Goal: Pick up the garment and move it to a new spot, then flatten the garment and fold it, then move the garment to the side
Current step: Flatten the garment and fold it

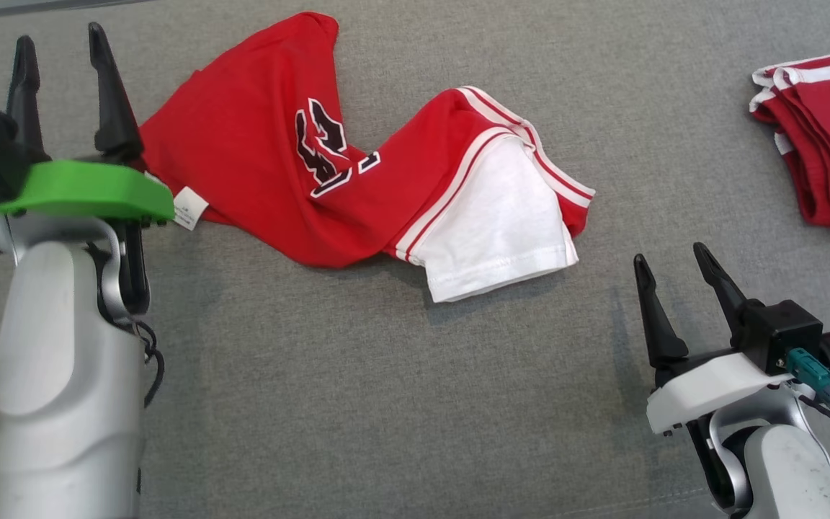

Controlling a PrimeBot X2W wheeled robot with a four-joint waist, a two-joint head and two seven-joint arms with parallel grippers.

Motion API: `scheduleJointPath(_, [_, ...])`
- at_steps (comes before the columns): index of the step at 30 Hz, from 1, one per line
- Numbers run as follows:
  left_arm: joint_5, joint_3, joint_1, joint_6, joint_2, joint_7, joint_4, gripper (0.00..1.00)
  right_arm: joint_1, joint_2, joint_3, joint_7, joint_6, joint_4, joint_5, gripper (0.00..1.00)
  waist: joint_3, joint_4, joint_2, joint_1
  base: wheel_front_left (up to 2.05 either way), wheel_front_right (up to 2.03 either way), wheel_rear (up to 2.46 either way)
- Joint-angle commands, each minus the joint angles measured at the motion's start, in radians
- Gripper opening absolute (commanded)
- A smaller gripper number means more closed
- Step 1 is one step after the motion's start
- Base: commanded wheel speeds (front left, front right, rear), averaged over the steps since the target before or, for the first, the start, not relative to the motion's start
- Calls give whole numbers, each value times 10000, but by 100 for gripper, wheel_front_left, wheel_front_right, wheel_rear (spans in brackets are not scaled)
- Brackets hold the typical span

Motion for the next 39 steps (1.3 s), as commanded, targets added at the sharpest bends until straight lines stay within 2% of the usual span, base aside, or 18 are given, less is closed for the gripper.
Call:
scheduleJointPath(1, [-48, 130, 376, -123, -76, -25, -189, 100, 74, -11, -42, -64, -10, 49, -5, 100, -579, 529, 0, 0, 0, 0, 0])
scheduleJointPath(4, [-470, 729, 1679, -775, -558, -13, -1203, 100, 138, 5, -212, -225, -12, 342, 181, 100, -1174, 764, 0, 0, 0, 0, 0])
scheduleJointPath(8, [-636, 804, 2857, -1105, -776, -13, -1458, 100, 270, 11, -232, -429, -10, 666, 597, 100, -1784, 895, 0, 0, 0, 0, 0])
scheduleJointPath(16, [-875, 958, 4909, -1007, -848, -13, -1993, 100, 552, 12, -24, -740, -10, 1458, 875, 100, -2960, 1057, 0, 0, 0, 0, 0])
scheduleJointPath(24, [-512, 348, 6607, -863, -840, -13, -2420, 100, 860, 12, 235, -743, -10, 1857, 858, 100, -3622, 1353, 0, 0, 0, 0, 0])
scheduleJointPath(33, [25, -131, 7798, -967, -331, 20, -2901, 100, 1291, 5, 498, -825, -10, 1810, 603, 100, -3849, 1455, 0, 0, 0, 0, 0])
scheduleJointPath(39, [246, -252, 8529, -738, -228, 90, -3289, 100, 1633, -136, 544, -1036, -10, 1692, 322, 100, -3952, 1372, 0, 0, 0, 0, 0])
